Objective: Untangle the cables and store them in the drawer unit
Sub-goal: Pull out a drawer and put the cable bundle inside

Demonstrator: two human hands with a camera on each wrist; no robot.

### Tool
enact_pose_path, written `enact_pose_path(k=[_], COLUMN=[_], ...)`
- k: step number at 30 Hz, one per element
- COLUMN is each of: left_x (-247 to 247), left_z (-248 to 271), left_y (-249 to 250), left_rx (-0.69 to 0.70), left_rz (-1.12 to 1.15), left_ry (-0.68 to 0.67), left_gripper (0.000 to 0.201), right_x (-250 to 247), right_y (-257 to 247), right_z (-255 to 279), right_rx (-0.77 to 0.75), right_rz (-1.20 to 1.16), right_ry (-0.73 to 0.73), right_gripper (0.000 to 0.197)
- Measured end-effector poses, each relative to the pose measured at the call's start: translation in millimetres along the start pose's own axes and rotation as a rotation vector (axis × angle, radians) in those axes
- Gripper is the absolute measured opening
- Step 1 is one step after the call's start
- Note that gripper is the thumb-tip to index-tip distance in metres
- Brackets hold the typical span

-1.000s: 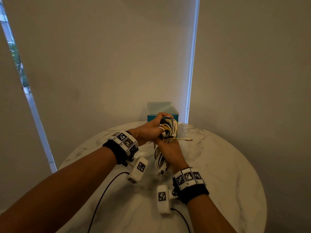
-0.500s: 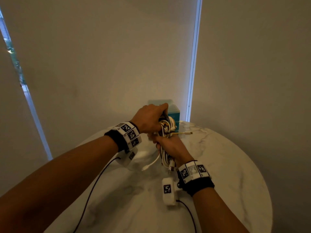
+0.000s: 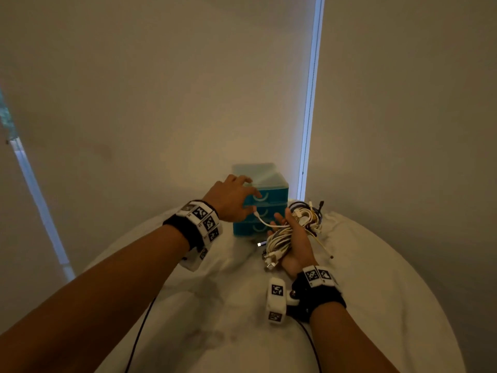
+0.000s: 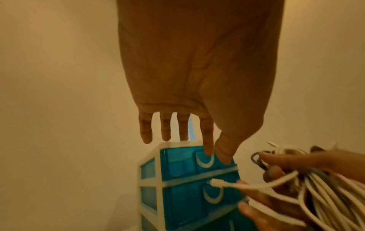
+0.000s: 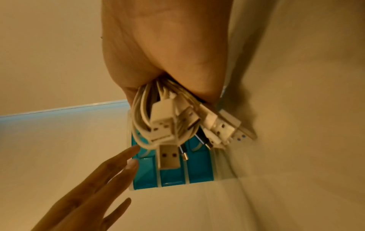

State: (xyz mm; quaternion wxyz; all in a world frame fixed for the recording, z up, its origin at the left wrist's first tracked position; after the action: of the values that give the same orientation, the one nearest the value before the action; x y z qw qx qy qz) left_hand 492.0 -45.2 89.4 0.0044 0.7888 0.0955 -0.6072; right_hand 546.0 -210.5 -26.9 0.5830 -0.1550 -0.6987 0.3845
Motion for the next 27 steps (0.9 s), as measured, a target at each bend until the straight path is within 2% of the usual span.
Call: enact_pose_path(k=[3, 6, 9, 12, 15, 18, 20, 22, 23, 25, 27], left_x=[21.3, 31.4, 30.4, 17.2, -6.5, -35.6, -57.7, -73.3, -76.7, -66.1, -36.3], left_z=[-5.0, -6.7, -6.9, 5.2, 41.7, 79.9, 87.7, 71.0, 54.5, 11.3, -29.3], left_y=[13.8, 25.1, 30.3, 36.7, 51.5, 61.0, 57.0, 46.6, 39.0, 16.1, -6.4], left_rx=[0.007, -0.045, -0.114, -0.133, -0.058, 0.084, 0.112, 0.063, 0.028, -0.013, -0.06], left_rz=[-0.147, -0.175, 0.011, 0.193, 0.174, 0.189, 0.472, 0.783, 0.791, 0.622, 0.412], left_ry=[0.064, 0.124, 0.126, 0.192, 0.249, 0.3, 0.238, 0.132, 0.134, 0.126, -0.038], left_gripper=[0.064, 0.069, 0.054, 0.036, 0.04, 0.049, 0.049, 0.043, 0.039, 0.03, 0.038], right_x=[-4.0, -11.4, -17.1, -18.0, -17.9, -23.6, -25.9, -27.1, -28.7, -28.2, -32.9], right_y=[2.5, 10.9, 15.5, 13.1, 13.4, 16.8, 17.3, 14.4, 13.5, 8.1, 0.4], right_z=[-7.2, -15.1, -20.9, -20.3, -19.0, -18.0, -18.1, -17.7, -18.3, -13.5, -12.3], right_rx=[0.035, 0.092, 0.138, 0.143, 0.098, 0.093, 0.102, 0.065, 0.037, 0.023, 0.044], right_rz=[-0.029, -0.052, -0.103, -0.148, -0.221, -0.271, -0.234, -0.186, -0.165, -0.126, -0.05], right_ry=[-0.012, -0.009, -0.011, -0.028, -0.038, -0.066, -0.087, -0.067, -0.062, -0.033, 0.012], right_gripper=[0.045, 0.048, 0.05, 0.044, 0.039, 0.048, 0.048, 0.05, 0.055, 0.055, 0.041])
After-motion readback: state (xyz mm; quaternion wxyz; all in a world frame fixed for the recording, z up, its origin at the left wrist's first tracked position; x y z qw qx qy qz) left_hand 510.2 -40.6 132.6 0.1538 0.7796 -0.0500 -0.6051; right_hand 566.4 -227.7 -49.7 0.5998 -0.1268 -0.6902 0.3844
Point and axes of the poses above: each hand's wrist, its own z-axis away from the middle knuckle, its own x-axis out of the palm, y = z × x, the point moved 3 cm from there along -z, towards the middle knuckle, and after that the axes turned 9 degrees about -x, right-handed, at the moved point
